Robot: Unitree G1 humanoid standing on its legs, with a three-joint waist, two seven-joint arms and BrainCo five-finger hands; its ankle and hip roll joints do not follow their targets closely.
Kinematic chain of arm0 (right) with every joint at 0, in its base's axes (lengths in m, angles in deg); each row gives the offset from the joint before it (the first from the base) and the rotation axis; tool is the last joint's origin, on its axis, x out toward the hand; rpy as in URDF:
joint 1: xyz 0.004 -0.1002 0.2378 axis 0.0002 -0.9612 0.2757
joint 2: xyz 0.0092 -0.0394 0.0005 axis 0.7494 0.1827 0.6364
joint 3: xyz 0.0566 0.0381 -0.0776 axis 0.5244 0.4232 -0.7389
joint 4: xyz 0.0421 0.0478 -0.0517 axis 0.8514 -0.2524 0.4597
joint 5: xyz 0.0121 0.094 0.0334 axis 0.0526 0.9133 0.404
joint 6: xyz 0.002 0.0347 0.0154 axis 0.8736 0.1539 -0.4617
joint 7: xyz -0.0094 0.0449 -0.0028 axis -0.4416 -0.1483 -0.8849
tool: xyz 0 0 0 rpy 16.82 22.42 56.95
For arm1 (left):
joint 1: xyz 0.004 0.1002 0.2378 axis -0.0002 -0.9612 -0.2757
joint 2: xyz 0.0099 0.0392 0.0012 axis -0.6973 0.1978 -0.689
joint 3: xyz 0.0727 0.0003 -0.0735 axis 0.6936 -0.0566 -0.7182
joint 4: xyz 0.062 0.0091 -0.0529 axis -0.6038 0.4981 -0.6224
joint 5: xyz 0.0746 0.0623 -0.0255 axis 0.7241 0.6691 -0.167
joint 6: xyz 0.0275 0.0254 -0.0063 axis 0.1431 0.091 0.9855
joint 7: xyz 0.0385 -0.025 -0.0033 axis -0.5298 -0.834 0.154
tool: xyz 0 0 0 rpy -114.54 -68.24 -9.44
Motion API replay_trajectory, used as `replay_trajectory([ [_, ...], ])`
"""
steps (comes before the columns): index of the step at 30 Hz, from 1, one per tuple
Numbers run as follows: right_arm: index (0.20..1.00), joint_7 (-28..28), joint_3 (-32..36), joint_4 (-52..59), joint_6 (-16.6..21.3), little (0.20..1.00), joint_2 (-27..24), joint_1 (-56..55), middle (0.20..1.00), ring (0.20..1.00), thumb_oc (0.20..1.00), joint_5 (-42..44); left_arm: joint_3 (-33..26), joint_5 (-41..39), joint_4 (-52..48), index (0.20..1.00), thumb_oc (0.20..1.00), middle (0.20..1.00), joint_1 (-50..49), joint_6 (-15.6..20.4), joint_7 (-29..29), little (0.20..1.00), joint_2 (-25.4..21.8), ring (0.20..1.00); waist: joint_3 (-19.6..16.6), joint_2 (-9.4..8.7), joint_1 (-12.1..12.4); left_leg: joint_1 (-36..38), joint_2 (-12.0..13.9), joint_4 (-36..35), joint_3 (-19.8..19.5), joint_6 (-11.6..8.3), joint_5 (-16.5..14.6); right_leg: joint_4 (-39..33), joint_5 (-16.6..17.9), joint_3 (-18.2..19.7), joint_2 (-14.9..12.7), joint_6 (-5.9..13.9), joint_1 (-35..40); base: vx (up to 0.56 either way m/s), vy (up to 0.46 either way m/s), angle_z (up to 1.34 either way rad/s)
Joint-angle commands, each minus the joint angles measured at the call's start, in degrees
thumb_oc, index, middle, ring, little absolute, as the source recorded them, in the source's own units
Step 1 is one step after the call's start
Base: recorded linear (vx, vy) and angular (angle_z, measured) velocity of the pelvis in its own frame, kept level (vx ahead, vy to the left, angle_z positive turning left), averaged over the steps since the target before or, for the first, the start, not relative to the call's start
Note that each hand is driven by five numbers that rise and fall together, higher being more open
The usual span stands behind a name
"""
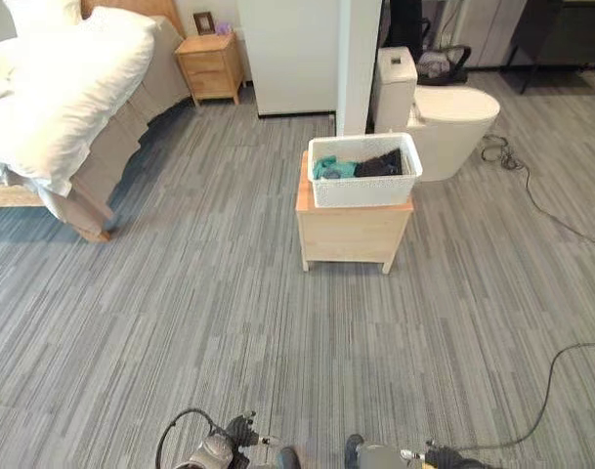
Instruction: Grab the laundry basket,head to the washer,open it,put in the laundry and shut it.
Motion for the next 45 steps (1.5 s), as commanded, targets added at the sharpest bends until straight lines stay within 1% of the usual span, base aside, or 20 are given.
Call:
replay_trajectory([
  [1,1.000,0.2,-1.5,-1.6,-0.5,1.000,1.4,1.5,1.000,1.000,1.000,1.4,-1.7,-0.8,1.1,1.000,1.000,1.000,0.8,0.9,-0.2,1.000,-1.7,1.000,2.3,-0.77,-1.4,3.0,-0.2,-1.3,-0.2,-1.10,0.2,-5.5,17.6,3.0,-5.6,5.34,5.2,0.01,0.200,-0.11],
  [3,1.000,-0.1,-1.7,-1.5,-0.5,1.000,1.4,1.5,1.000,1.000,1.000,2.0,-2.4,-0.7,2.7,1.000,1.000,1.000,1.6,0.4,-0.2,1.000,-1.9,1.000,3.2,-0.36,-2.6,4.4,-0.8,-1.0,-0.2,-0.72,-0.9,-4.1,15.7,4.3,-3.7,4.88,3.3,0.08,0.128,-0.19],
  [4,1.000,-0.4,-1.5,-1.7,-0.5,1.000,1.6,1.4,1.000,1.000,1.000,3.0,-2.8,-0.6,4.0,1.000,1.000,1.000,1.8,0.4,-0.3,1.000,-1.9,1.000,3.2,-0.25,-3.6,4.8,-0.9,-0.6,-0.4,-0.81,-1.3,-6.2,13.2,6.1,-0.3,4.00,2.1,0.13,0.053,-0.22],
  [6,1.000,-0.4,-1.6,-2.1,-0.5,1.000,1.7,1.3,1.000,1.000,1.000,3.1,-3.4,-0.6,5.2,1.000,1.000,1.000,2.2,0.3,-0.5,1.000,-2.0,1.000,3.3,-0.51,-3.9,5.2,-1.3,-0.4,-0.1,-0.86,-1.8,-8.5,12.5,6.1,0.9,3.62,0.8,0.11,0.025,-0.24],
  [8,1.000,-0.5,-1.7,-3.2,-0.9,1.000,1.8,1.3,1.000,1.000,1.000,2.4,-4.3,-0.3,6.6,1.000,1.000,1.000,2.8,0.2,-0.9,1.000,-1.9,1.000,3.4,-0.94,-4.1,7.1,-1.9,-0.9,0.9,-1.36,-3.3,-16.9,14.2,2.2,-0.4,4.23,-0.1,0.31,-0.044,-0.02],
  [9,1.000,-0.7,-1.4,-4.4,-1.2,1.000,1.9,0.7,1.000,1.000,1.000,1.3,-5.0,-0.6,7.8,1.000,1.000,1.000,2.7,0.1,-0.6,1.000,-1.3,1.000,3.1,-1.32,-5.2,9.7,-2.4,-1.5,0.3,-2.23,-4.5,-24.9,18.2,0.6,-0.8,5.73,-2.0,0.39,-0.081,0.05],
  [10,1.000,-0.7,-1.3,-4.4,-1.2,1.000,1.9,0.7,1.000,1.000,1.000,1.3,-5.0,-0.6,7.8,1.000,1.000,1.000,2.7,0.2,-0.6,1.000,-1.2,1.000,3.2,-1.06,-5.3,10.0,-2.2,-1.6,0.3,-2.27,-4.7,-25.0,18.1,0.5,-0.6,5.76,-1.6,0.39,-0.090,-0.01],
  [12,1.000,-1.0,-0.9,-5.0,-1.6,1.000,1.8,-0.1,1.000,1.000,1.000,0.8,-5.0,-0.2,8.2,1.000,1.000,1.000,2.4,0.1,-0.3,1.000,-0.8,1.000,2.9,-1.18,-6.4,11.6,-2.3,-1.2,-1.4,-2.67,-5.9,-27.1,19.1,1.7,-0.5,5.96,-2.0,0.27,-0.068,0.04],
  [14,1.000,-1.2,-0.8,-5.4,-1.6,1.000,1.5,-1.5,1.000,1.000,1.000,0.6,-4.0,0.8,8.2,1.000,1.000,1.000,2.1,0.3,0.0,1.000,-0.6,1.000,1.8,-1.38,-7.0,12.9,-1.9,-0.1,-3.1,-3.26,-7.2,-27.1,19.1,4.8,0.9,4.77,-0.1,0.35,-0.144,0.22],
  [20,1.000,-0.3,-1.1,-3.8,-0.6,1.000,-0.3,-0.5,1.000,1.000,1.000,1.1,-4.2,0.5,7.5,1.000,1.000,1.000,3.1,0.6,-0.7,1.000,-1.7,1.000,0.2,-0.55,-6.4,11.7,1.8,4.1,-5.2,-6.90,-3.6,-26.2,16.2,1.1,3.8,2.19,2.8,0.22,-0.180,0.54],
  [25,1.000,-0.1,-2.5,1.5,0.8,1.000,-0.8,0.5,1.000,1.000,1.000,1.5,-6.7,-1.9,6.2,1.000,1.000,1.000,3.0,1.5,-1.6,1.000,-3.5,1.000,-0.6,-0.53,-6.0,12.7,3.4,3.0,-5.3,-7.99,-2.0,-23.0,13.1,0.5,5.1,0.82,2.0,0.15,-0.123,-0.01],
  [30,1.000,0.4,-3.3,15.8,2.4,1.000,-2.3,-2.7,1.000,1.000,1.000,1.7,-9.0,-3.4,3.8,1.000,1.000,1.000,1.8,2.6,-2.7,1.000,-4.7,1.000,-1.3,-0.50,-6.1,12.1,6.0,6.9,-5.5,-10.85,5.1,-22.8,10.0,0.4,8.1,-1.32,3.9,0.17,-0.158,-0.05],
  [33,1.000,0.4,-3.1,22.5,2.9,1.000,-3.7,-5.3,1.000,1.000,1.000,2.2,-9.6,-5.8,-0.1,1.000,1.000,1.000,1.1,3.3,-3.3,1.000,-5.5,1.000,-0.8,-1.57,-5.7,7.5,9.1,18.4,-5.7,-12.67,13.5,-24.3,8.5,0.6,9.6,-3.28,7.9,0.15,-0.190,-0.04],
  [34,1.000,0.4,-3.1,22.6,2.8,1.000,-3.6,-5.3,1.000,1.000,1.000,2.2,-9.6,-5.8,-0.1,1.000,1.000,1.000,1.1,3.2,-3.3,1.000,-5.5,1.000,-0.9,-1.67,-5.7,7.3,9.0,18.3,-5.8,-12.64,13.6,-24.4,8.6,0.5,9.5,-3.27,7.7,0.15,-0.371,-0.05],
  [35,1.000,1.0,-3.2,23.9,3.1,1.000,-4.6,-5.8,1.000,1.000,1.000,2.8,-9.1,-7.7,-2.2,1.000,1.000,1.000,2.0,3.4,-3.9,1.000,-5.6,1.000,1.6,-4.86,-4.4,-1.1,12.3,33.0,-2.7,-12.35,17.1,-25.5,7.5,0.9,8.4,-5.42,11.6,0.14,-0.340,0.01],
  [36,1.000,1.4,-3.8,23.1,2.8,1.000,-4.9,-4.9,1.000,1.000,1.000,2.6,-8.8,-8.0,-2.6,1.000,1.000,1.000,2.5,3.5,-4.5,1.000,-5.5,1.000,2.3,-5.31,-3.8,-2.5,13.1,35.3,-1.6,-11.82,15.7,-25.5,6.8,0.8,8.5,-5.73,12.5,0.19,-0.358,-0.15],
  [39,1.000,2.2,-3.4,20.1,2.3,1.000,-5.1,-4.6,1.000,1.000,1.000,2.4,-7.1,-8.4,-3.2,1.000,1.000,1.000,4.2,3.4,-5.1,1.000,-3.5,1.000,2.2,-4.99,-2.0,-10.3,11.0,28.9,1.1,-10.43,10.9,-28.3,6.1,-0.2,8.0,-4.11,16.8,0.26,-0.053,-0.17],
  [41,1.000,2.5,-2.4,19.5,2.5,1.000,-5.2,-5.6,1.000,1.000,1.000,2.6,-6.7,-7.8,-2.5,1.000,1.000,1.000,5.0,3.5,-5.4,1.000,-3.0,1.000,1.8,-4.65,-1.3,-13.2,9.0,20.4,2.8,-9.15,9.1,-29.5,5.6,-0.6,7.8,-3.13,18.6,0.27,0.034,0.28],
  [43,1.000,2.3,-2.8,20.2,2.5,1.000,-5.1,-6.2,1.000,1.000,1.000,1.7,-7.6,-8.1,-1.8,1.000,1.000,1.000,5.0,3.6,-5.4,1.000,-3.0,1.000,1.5,-4.19,0.5,-15.7,4.8,10.7,0.0,-8.10,10.1,-30.7,4.5,0.5,9.2,-2.50,21.3,0.35,0.051,0.50],
  [45,1.000,2.1,-3.4,19.0,2.8,1.000,-4.9,-5.9,1.000,1.000,1.000,0.1,-8.6,-8.7,-1.0,1.000,1.000,1.000,4.2,4.1,-5.5,1.000,-2.9,1.000,1.4,-3.47,2.3,-16.6,3.4,1.8,-3.6,-8.57,14.8,-32.0,3.5,2.2,10.8,-2.37,24.1,0.41,0.056,0.00],
])
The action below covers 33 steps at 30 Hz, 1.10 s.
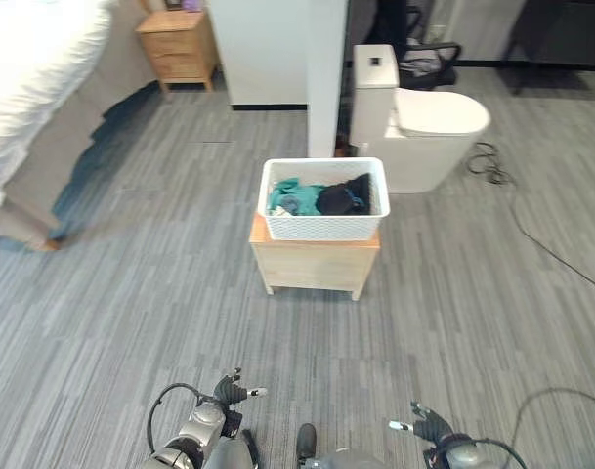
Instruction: Grab the laundry basket,head to the washer,open it,put in the laundry and shut it.
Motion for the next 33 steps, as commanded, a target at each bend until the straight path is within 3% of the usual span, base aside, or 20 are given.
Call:
replay_trajectory([
  [1,1.000,0.4,0.5,2.9,1.9,1.000,-2.6,-1.0,1.000,1.000,1.000,-1.7,-2.0,-2.0,1.5,1.000,1.000,1.000,0.9,2.0,-1.0,1.000,-0.5,1.000,0.3,1.41,1.8,-1.9,-0.6,1.7,-2.3,3.53,8.8,0.5,0.2,5.1,-1.2,5.49,5.8,0.39,0.071,-0.72],
  [4,1.000,0.3,0.0,-0.6,1.7,1.000,-1.9,-0.1,1.000,1.000,1.000,-2.4,-2.8,-1.7,1.3,1.000,1.000,1.000,-0.6,1.8,-0.7,1.000,-1.0,1.000,0.0,1.26,3.1,-1.0,0.9,-0.2,3.5,4.03,10.5,1.6,-1.6,6.4,-0.4,5.62,7.5,0.43,0.097,-0.71],
  [5,1.000,0.0,-0.5,-2.2,1.3,1.000,-1.0,0.2,1.000,1.000,1.000,-2.8,-3.2,-1.2,1.5,1.000,1.000,1.000,-1.1,1.7,-0.4,1.000,-1.6,1.000,-0.9,0.48,3.5,0.4,0.3,0.2,3.1,6.05,10.3,2.8,-3.6,7.0,-0.9,5.71,8.4,0.39,0.109,-0.18],
  [6,1.000,0.0,-0.5,-2.2,1.3,1.000,-1.0,0.2,1.000,1.000,1.000,-2.8,-3.2,-1.2,1.5,1.000,1.000,1.000,-1.1,1.7,-0.4,1.000,-1.6,1.000,-1.0,0.57,3.6,0.2,0.4,0.2,3.2,6.03,10.3,2.8,-3.5,7.1,-0.7,5.67,8.1,0.40,0.140,-0.13],
  [8,1.000,0.0,-0.9,-3.1,1.3,1.000,-0.4,0.6,1.000,1.000,1.000,-3.2,-3.7,-1.1,2.0,1.000,1.000,1.000,-1.2,1.7,-0.3,1.000,-2.0,1.000,-1.5,-0.33,3.8,-0.3,0.0,2.0,2.9,6.80,9.3,3.6,-4.5,7.6,-1.6,6.06,8.6,0.26,0.112,-0.13],
  [10,1.000,-0.6,-0.8,-3.7,0.9,1.000,0.4,0.9,1.000,1.000,1.000,-3.7,-4.4,-1.1,2.1,1.000,1.000,1.000,-1.2,1.7,-0.2,1.000,-3.2,1.000,-2.3,-3.06,4.3,-1.1,-1.1,7.3,4.1,8.52,4.9,5.9,-4.3,8.1,-4.9,7.85,9.1,0.42,0.212,-0.71],
  [11,1.000,-0.8,-0.7,-3.9,0.9,1.000,0.6,1.1,1.000,1.000,1.000,-3.7,-4.5,-1.0,2.1,1.000,1.000,1.000,-1.2,1.7,-0.1,1.000,-3.5,1.000,-2.5,-3.65,4.7,-1.2,-1.5,8.7,4.6,8.97,3.8,7.4,-2.9,8.2,-6.0,8.76,8.5,0.57,0.368,-0.54],
  [12,1.000,-1.7,-1.1,-4.3,0.9,1.000,0.6,1.8,1.000,1.000,1.000,-4.7,-4.6,-0.8,1.8,1.000,1.000,1.000,-1.4,1.7,0.4,1.000,-4.0,1.000,-3.2,-4.76,5.7,0.5,-3.3,10.3,5.6,10.83,-0.4,13.0,3.7,8.6,-9.0,11.82,7.6,0.55,0.395,-0.16],
  [13,1.000,-2.0,-1.3,-3.6,0.7,1.000,0.5,1.9,1.000,1.000,1.000,-5.0,-4.4,-0.7,1.2,1.000,1.000,1.000,-1.7,1.6,0.8,1.000,-4.3,1.000,-3.2,-4.70,5.8,1.9,-4.0,10.0,5.7,11.55,-1.5,16.4,6.9,8.8,-10.0,12.61,6.5,0.70,0.625,0.30],
  [14,1.000,-2.2,-1.0,-1.8,0.7,1.000,0.0,2.2,1.000,1.000,1.000,-5.0,-4.1,-0.7,-0.5,1.000,1.000,1.000,-2.2,1.5,1.1,1.000,-4.9,1.000,-1.9,-2.97,5.4,6.7,-5.1,8.7,5.2,13.38,-3.4,29.6,15.8,6.9,-12.3,13.70,1.2,0.42,0.452,0.09],
  [15,1.000,-2.3,-1.1,0.2,0.5,1.000,-0.3,2.3,1.000,1.000,1.000,-5.3,-4.0,-0.7,-1.1,1.000,1.000,1.000,-2.1,1.3,1.2,1.000,-5.1,1.000,-1.3,-1.79,4.7,8.5,-4.5,7.9,4.4,13.63,-3.8,33.8,15.8,6.1,-11.9,13.35,-1.6,0.45,0.429,0.28],
  [16,1.000,-2.4,-1.5,1.4,0.6,1.000,-0.5,2.5,1.000,1.000,1.000,-5.4,-3.5,-0.1,-1.2,1.000,1.000,1.000,-1.6,1.1,1.3,1.000,-5.6,1.000,0.1,-0.35,3.1,11.6,-4.1,7.3,2.4,13.69,-4.6,36.4,11.6,5.4,-10.7,12.54,-7.7,0.19,0.136,0.40],
  [17,1.000,-2.4,-1.5,1.4,0.6,1.000,-0.6,2.6,1.000,1.000,1.000,-5.4,-3.5,-0.1,-1.2,1.000,1.000,1.000,-1.6,1.1,1.3,1.000,-5.6,1.000,0.0,-0.25,3.1,11.4,-4.0,7.3,2.4,13.66,-4.6,36.3,11.7,5.4,-10.6,12.47,-7.9,0.23,0.058,0.59],
  [18,1.000,-2.7,-2.0,1.6,0.8,1.000,-0.7,2.5,1.000,1.000,1.000,-5.7,-3.4,0.4,-0.7,1.000,1.000,1.000,-1.0,1.0,1.2,1.000,-5.7,1.000,0.8,0.20,2.0,13.8,-3.9,6.3,0.9,12.94,-4.3,30.8,6.7,4.8,-8.5,11.03,-11.3,0.17,-0.019,0.68],
  [19,1.000,-2.9,-2.4,1.9,0.7,1.000,-0.6,2.3,1.000,1.000,1.000,-5.8,-3.2,0.7,-0.5,1.000,1.000,1.000,-0.8,1.0,1.2,1.000,-5.8,1.000,0.9,0.20,1.8,14.7,-4.2,6.1,0.3,12.57,-4.6,27.1,5.5,4.2,-8.7,10.78,-11.5,0.26,-0.066,0.93],
  [20,1.000,-2.8,-2.7,1.9,0.8,1.000,-0.6,2.1,1.000,1.000,1.000,-6.1,-3.2,1.0,0.0,1.000,1.000,1.000,-0.5,1.0,1.3,1.000,-5.9,1.000,1.4,-0.21,1.0,16.4,-4.9,5.4,-0.8,11.86,-5.1,17.9,5.7,3.5,-8.3,10.64,-11.7,0.29,-0.080,0.87],
  [21,1.000,-2.6,-3.0,3.0,0.9,1.000,-1.3,2.0,1.000,1.000,1.000,-6.6,-2.2,1.5,0.8,1.000,1.000,1.000,0.0,1.3,1.4,1.000,-5.7,1.000,2.3,-0.25,0.1,18.0,-5.3,5.1,-2.9,11.29,-5.5,15.7,7.1,6.1,-7.9,11.33,-14.0,0.21,-0.073,0.87],
  [23,1.000,-2.7,-3.1,2.5,0.6,1.000,-0.8,1.8,1.000,1.000,1.000,-6.7,-2.1,1.5,1.8,1.000,1.000,1.000,0.0,1.3,1.6,1.000,-5.4,1.000,2.3,-0.34,0.5,18.7,-5.0,4.8,-2.3,11.05,-5.5,16.7,8.3,3.7,-9.1,11.83,-14.2,0.10,-0.025,0.90],
  [27,1.000,-3.1,-3.5,0.2,0.8,1.000,-0.4,0.6,1.000,1.000,1.000,-7.2,-2.3,1.9,3.3,1.000,1.000,1.000,-0.7,1.5,1.6,1.000,-4.4,1.000,0.5,-1.52,0.9,18.4,-5.5,4.9,-2.5,10.20,-5.7,7.3,8.1,3.3,-7.7,10.96,-7.9,0.10,-0.076,0.17],
  [33,1.000,-2.6,-2.3,-1.0,1.2,1.000,-1.4,-0.2,1.000,1.000,1.000,-7.2,-2.6,1.7,4.5,1.000,1.000,1.000,-2.1,1.6,1.9,1.000,-3.4,1.000,-1.1,-1.21,1.6,18.5,-5.1,2.4,-2.8,9.18,-4.7,2.2,7.6,2.1,-6.4,10.09,-3.8,0.04,-0.046,-0.07],
])
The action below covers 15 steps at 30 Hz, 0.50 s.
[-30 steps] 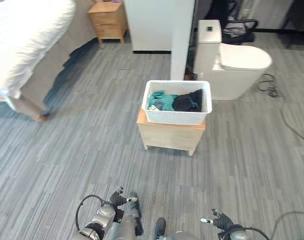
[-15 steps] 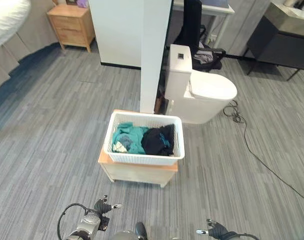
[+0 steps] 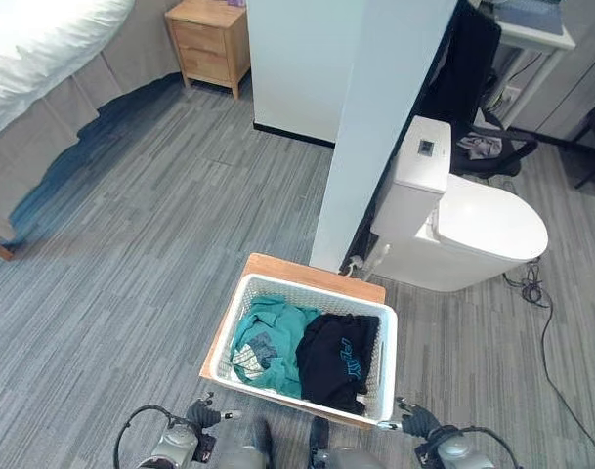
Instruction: Grab the laundry basket,head to the washer,open it,put in the laundry and shut it.
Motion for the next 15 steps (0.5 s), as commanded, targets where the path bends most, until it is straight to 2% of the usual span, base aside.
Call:
replay_trajectory([
  [1,1.000,0.4,0.0,-0.7,0.9,1.000,-1.6,-0.8,1.000,1.000,1.000,-0.2,-0.7,0.8,2.5,1.000,1.000,1.000,2.9,1.7,-0.1,1.000,1.8,1.000,-1.6,0.04,-0.4,1.1,-3.0,2.6,-0.9,-2.10,-3.5,0.8,1.7,-4.1,-1.3,6.19,-2.0,0.01,-0.026,0.10],
  [15,1.000,0.3,-0.8,-2.2,0.9,1.000,-0.9,-0.7,1.000,1.000,1.000,-0.6,0.5,1.7,2.8,1.000,1.000,1.000,2.6,1.6,-0.4,1.000,2.9,1.000,-2.5,1.04,-0.1,1.6,-3.0,1.1,-2.1,-2.81,-2.8,0.1,1.3,-5.1,-1.2,5.96,-0.8,0.00,-0.004,0.03],
])
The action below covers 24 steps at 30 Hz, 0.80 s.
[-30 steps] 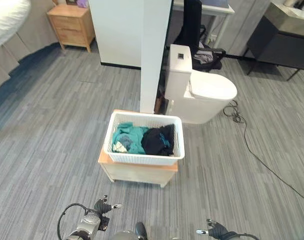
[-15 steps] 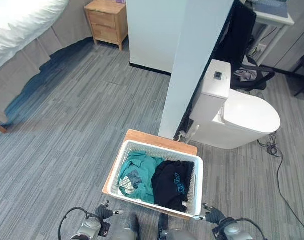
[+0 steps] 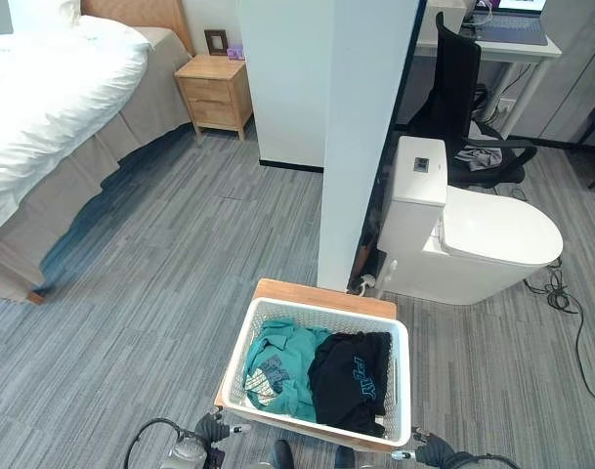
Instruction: Grab the laundry basket,head to the washer,open it,put in the laundry and shut it.
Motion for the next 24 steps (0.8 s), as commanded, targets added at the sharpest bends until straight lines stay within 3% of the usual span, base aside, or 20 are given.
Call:
replay_trajectory([
  [1,1.000,0.3,-0.6,-0.1,1.0,1.000,-0.7,1.6,1.000,1.000,1.000,-0.5,0.0,1.7,2.8,1.000,1.000,1.000,5.3,1.6,-0.4,1.000,0.2,1.000,2.2,-4.15,0.4,1.5,-3.9,1.6,-0.9,-0.60,-1.6,-2.8,4.8,-3.5,-2.0,5.94,0.7,0.00,-0.007,0.16],
  [9,1.000,0.7,-0.3,-1.3,0.5,1.000,-1.3,2.4,1.000,1.000,1.000,0.2,1.8,1.7,1.5,1.000,1.000,1.000,7.0,1.4,-0.5,1.000,0.2,1.000,3.5,-2.87,0.0,-0.3,-3.9,1.6,-1.6,-1.49,-0.2,-3.0,5.0,-4.3,-2.2,5.69,-0.5,-0.01,-0.010,0.04],
  [12,1.000,0.8,0.2,-1.5,0.4,1.000,-1.9,2.7,1.000,1.000,1.000,0.5,2.7,2.7,1.0,1.000,1.000,1.000,8.4,1.3,-0.3,1.000,0.2,1.000,4.2,-3.06,-1.1,-3.1,-3.7,7.0,-0.2,-2.90,-0.8,-2.7,4.9,-5.2,-2.7,5.54,-1.3,-0.07,-0.023,0.39],
  [13,1.000,1.0,0.9,-1.3,0.6,1.000,-2.4,2.7,1.000,1.000,1.000,0.9,3.3,3.1,0.6,1.000,1.000,1.000,9.1,1.2,-0.5,1.000,0.1,1.000,4.7,-3.27,-2.1,-4.8,-2.2,10.1,4.0,-3.86,-0.3,-2.5,4.9,-6.0,-3.2,5.42,-1.5,-0.10,-0.013,0.79],
  [15,1.000,1.2,2.0,-0.5,0.6,1.000,-3.3,2.6,1.000,1.000,1.000,1.9,4.1,3.9,-0.7,1.000,1.000,1.000,10.3,1.0,-0.2,1.000,-0.2,1.000,5.7,-4.26,-3.8,-6.7,4.3,14.3,13.2,-5.06,0.4,-1.7,4.4,-7.3,-4.7,5.25,-1.4,-0.08,0.046,0.81],
  [17,1.000,1.5,2.8,-1.7,0.6,1.000,-3.8,2.8,1.000,1.000,1.000,2.3,4.0,3.7,0.0,1.000,1.000,1.000,11.1,1.1,-0.3,1.000,-0.3,1.000,5.7,-4.26,-2.4,-7.0,5.4,12.6,5.9,-4.74,-0.6,-1.4,3.5,-7.3,-5.4,5.61,-0.7,0.07,0.162,0.48],
  [18,1.000,1.7,3.1,-1.9,0.7,1.000,-4.1,2.9,1.000,1.000,1.000,2.7,4.0,3.5,0.3,1.000,1.000,1.000,11.0,1.1,-0.5,1.000,-0.2,1.000,5.4,-4.18,-2.3,-7.3,6.3,10.7,2.6,-5.19,0.3,-1.1,3.3,-6.5,-5.9,5.74,-0.8,0.13,0.286,-0.29],
  [19,1.000,1.7,4.0,-1.7,0.7,1.000,-4.8,2.4,1.000,1.000,1.000,3.3,4.4,2.9,0.5,1.000,1.000,1.000,10.8,1.3,-0.4,1.000,-0.2,1.000,5.4,-3.90,-2.8,-7.7,9.0,9.1,1.7,-6.03,2.3,-0.1,2.7,-6.3,-7.2,5.95,-0.5,0.10,0.237,-0.63],
  [20,1.000,1.7,4.0,-1.7,0.7,1.000,-4.8,2.4,1.000,1.000,1.000,3.3,4.4,2.9,0.5,1.000,1.000,1.000,10.8,1.3,-0.4,1.000,-0.2,1.000,5.3,-3.87,-2.8,-7.7,9.0,9.2,1.6,-6.06,2.3,0.0,2.7,-6.3,-7.2,5.94,-0.6,0.14,0.373,-0.39],
  [21,1.000,1.7,4.2,-2.2,0.7,1.000,-5.5,3.6,1.000,1.000,1.000,3.7,4.5,2.3,0.5,1.000,1.000,1.000,11.1,1.4,-0.4,1.000,-0.3,1.000,6.0,-3.60,-2.1,-7.7,7.4,12.7,-4.1,-5.78,0.8,1.9,1.9,-4.1,-8.4,5.97,-0.8,0.11,0.319,-0.25],
  [23,1.000,1.8,5.3,-2.3,0.4,1.000,-6.0,3.4,1.000,1.000,1.000,3.8,4.6,1.7,0.2,1.000,1.000,1.000,11.1,1.6,-0.6,1.000,-0.4,1.000,5.8,-2.99,-3.0,-7.3,6.4,12.2,-2.5,-5.14,-1.2,3.2,2.0,-3.3,-10.2,6.70,-1.0,0.14,0.475,-0.46],
  [24,1.000,1.6,6.2,-2.3,0.2,1.000,-6.6,4.0,1.000,1.000,1.000,3.9,5.0,1.6,-1.1,1.000,1.000,1.000,11.2,2.0,-0.3,1.000,-0.7,1.000,6.0,-2.98,-3.0,-7.8,4.5,14.5,-2.2,-4.03,-3.5,3.7,3.3,-2.1,-12.6,7.57,-1.5,0.10,0.492,-0.38],
])
